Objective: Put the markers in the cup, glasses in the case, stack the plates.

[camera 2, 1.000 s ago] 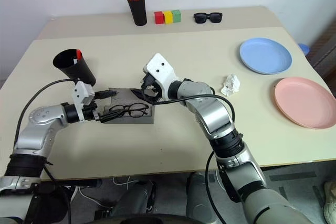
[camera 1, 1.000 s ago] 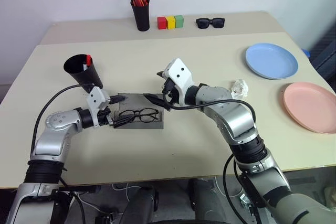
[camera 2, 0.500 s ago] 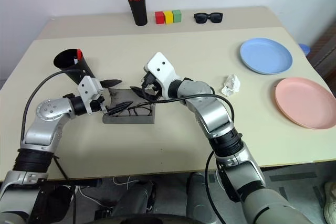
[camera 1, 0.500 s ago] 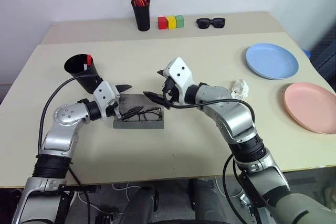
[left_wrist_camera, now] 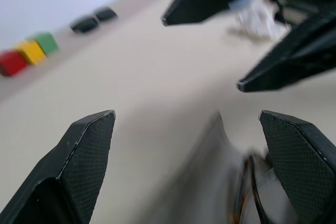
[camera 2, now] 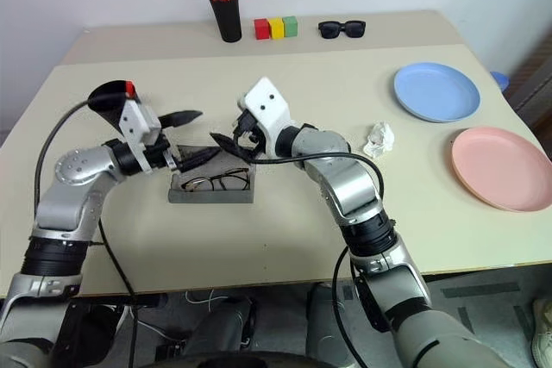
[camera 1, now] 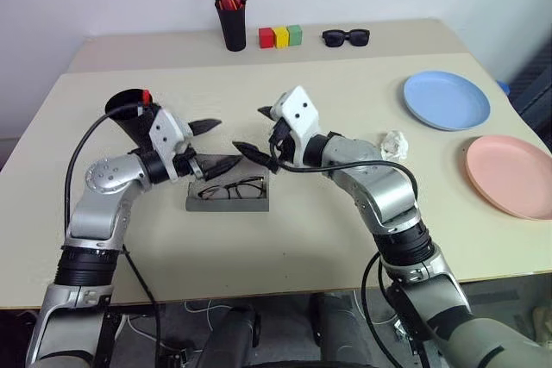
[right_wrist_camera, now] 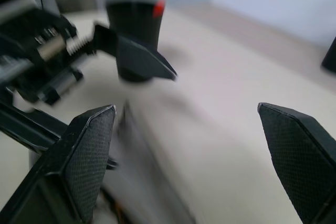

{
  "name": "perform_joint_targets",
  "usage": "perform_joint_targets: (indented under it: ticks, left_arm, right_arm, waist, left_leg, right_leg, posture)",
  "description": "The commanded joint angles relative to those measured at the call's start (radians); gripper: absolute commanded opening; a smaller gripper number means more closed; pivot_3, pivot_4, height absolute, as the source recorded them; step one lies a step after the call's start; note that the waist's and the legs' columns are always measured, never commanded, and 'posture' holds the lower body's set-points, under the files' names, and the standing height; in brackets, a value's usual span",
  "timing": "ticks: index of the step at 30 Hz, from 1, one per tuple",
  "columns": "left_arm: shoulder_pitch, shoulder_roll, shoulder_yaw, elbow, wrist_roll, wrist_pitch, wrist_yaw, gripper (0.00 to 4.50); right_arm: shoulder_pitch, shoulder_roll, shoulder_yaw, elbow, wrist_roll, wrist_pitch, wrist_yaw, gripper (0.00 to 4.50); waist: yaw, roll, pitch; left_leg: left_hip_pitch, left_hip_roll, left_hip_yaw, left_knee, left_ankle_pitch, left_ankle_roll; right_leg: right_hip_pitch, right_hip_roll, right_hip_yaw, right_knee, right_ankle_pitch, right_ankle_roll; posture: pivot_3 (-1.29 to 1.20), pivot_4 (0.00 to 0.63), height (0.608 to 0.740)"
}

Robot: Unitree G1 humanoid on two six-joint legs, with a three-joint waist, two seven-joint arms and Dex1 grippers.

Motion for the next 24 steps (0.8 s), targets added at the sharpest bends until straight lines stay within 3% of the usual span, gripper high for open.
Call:
perform_joint_targets:
  ticks: [1, 4, 9, 16, 24]
  left_arm:
    - [-0.078, -0.015, 0.067, -0.011, -0.048, 0.060, 0.079, 3.98]
    - [-0.116, -0.023, 0.057, 0.016, -0.028, 0.064, 0.104, 2.69]
    - [-0.176, -0.034, 0.022, 0.123, 0.065, 0.027, 0.183, 0.02]
    - [-0.272, -0.081, -0.035, 0.293, 0.156, 0.097, 0.262, 0.02]
    - [-0.258, -0.050, -0.081, 0.335, 0.133, 0.323, 0.138, 0.02]
  right_arm:
    - [-0.024, 0.017, -0.184, -0.054, 0.207, 0.009, 0.051, 4.50]
    - [0.021, -0.082, -0.201, -0.085, 0.243, -0.014, 0.154, 4.50]
    - [0.105, -0.213, -0.229, -0.130, 0.296, -0.023, 0.249, 4.50]
    - [0.234, -0.352, -0.257, -0.233, 0.419, 0.040, 0.352, 4.50]
    - [0.282, -0.390, -0.238, -0.288, 0.450, 0.043, 0.336, 4.50]
  waist:
    - [0.002, 0.000, 0.000]
    - [0.006, 0.000, 0.000]
    - [0.001, 0.000, 0.000]
    - [0.007, -0.001, 0.000]
    - [0.001, -0.001, 0.000]
  left_leg:
    - [0.000, 0.000, 0.000, 0.000, 0.000, 0.000]
    - [0.000, -0.001, -0.001, 0.001, 0.000, 0.000]
    - [0.001, 0.000, 0.000, 0.000, 0.000, 0.000]
    - [0.000, 0.000, 0.001, 0.001, 0.000, 0.000]
    - [0.001, 0.000, 0.001, 0.001, 0.000, 0.001]
  right_leg:
    - [0.000, 0.000, 0.000, 0.000, 0.000, 0.000]
    - [0.001, 0.000, 0.000, -0.001, 0.000, 0.000]
    - [0.002, 0.000, 0.000, -0.002, 0.000, 0.000]
    - [0.002, 0.001, 0.000, -0.002, 0.000, 0.000]
    - [0.003, 0.001, 0.000, -0.003, 0.000, 0.001]
  posture:
    - [0.00, 0.150, 0.740]
    - [0.00, 0.150, 0.740]
    - [0.00, 0.150, 0.740]
    - [0.00, 0.150, 0.740]
    - [0.00, 0.150, 0.740]
